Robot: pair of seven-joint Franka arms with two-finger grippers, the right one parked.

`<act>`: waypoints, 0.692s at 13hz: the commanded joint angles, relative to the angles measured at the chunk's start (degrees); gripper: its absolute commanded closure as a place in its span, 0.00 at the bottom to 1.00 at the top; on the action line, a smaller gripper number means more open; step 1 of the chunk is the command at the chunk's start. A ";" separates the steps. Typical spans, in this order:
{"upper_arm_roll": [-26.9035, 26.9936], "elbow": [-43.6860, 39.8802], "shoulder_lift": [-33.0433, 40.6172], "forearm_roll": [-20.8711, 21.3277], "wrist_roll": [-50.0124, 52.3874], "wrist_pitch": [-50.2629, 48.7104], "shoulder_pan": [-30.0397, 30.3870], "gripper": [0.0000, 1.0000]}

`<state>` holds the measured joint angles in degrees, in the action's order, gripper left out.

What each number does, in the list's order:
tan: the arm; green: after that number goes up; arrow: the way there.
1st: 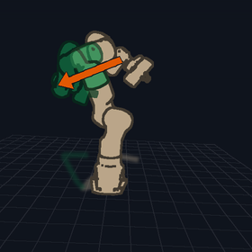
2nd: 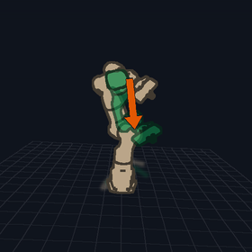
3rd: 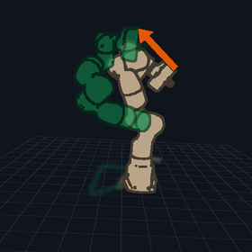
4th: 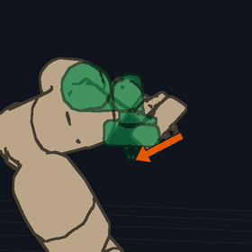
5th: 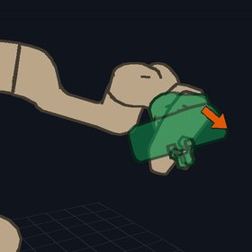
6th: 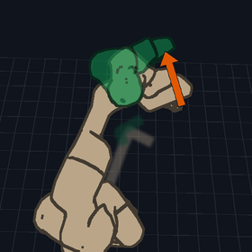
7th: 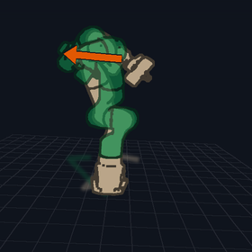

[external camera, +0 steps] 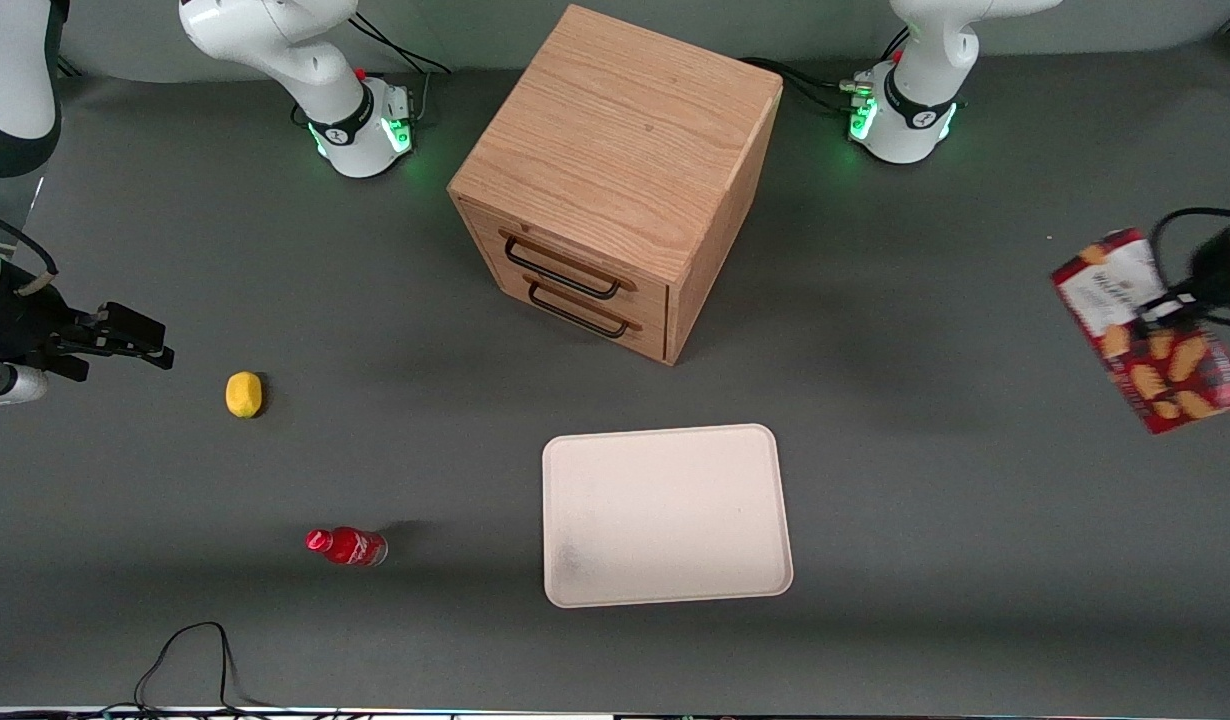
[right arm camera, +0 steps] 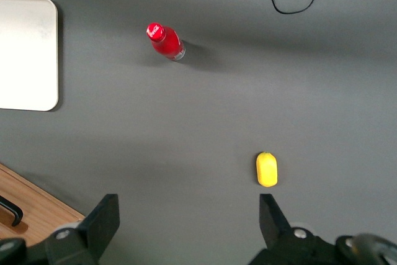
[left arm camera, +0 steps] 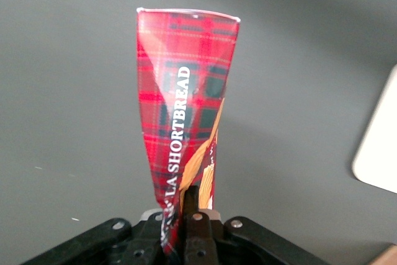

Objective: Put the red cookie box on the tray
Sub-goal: 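Lift the box with the left gripper and carry it toward the tray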

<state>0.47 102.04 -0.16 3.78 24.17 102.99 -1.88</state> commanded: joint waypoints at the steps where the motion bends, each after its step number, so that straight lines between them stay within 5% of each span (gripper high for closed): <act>1: 1.37 -2.46 -1.86 0.35 6.23 -1.39 -8.29 1.00; 9: 1.20 -11.14 -8.18 -6.58 6.95 -1.12 -20.87 1.00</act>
<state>0.50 96.00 -5.61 -0.35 31.48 103.14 -20.06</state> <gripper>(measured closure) 0.947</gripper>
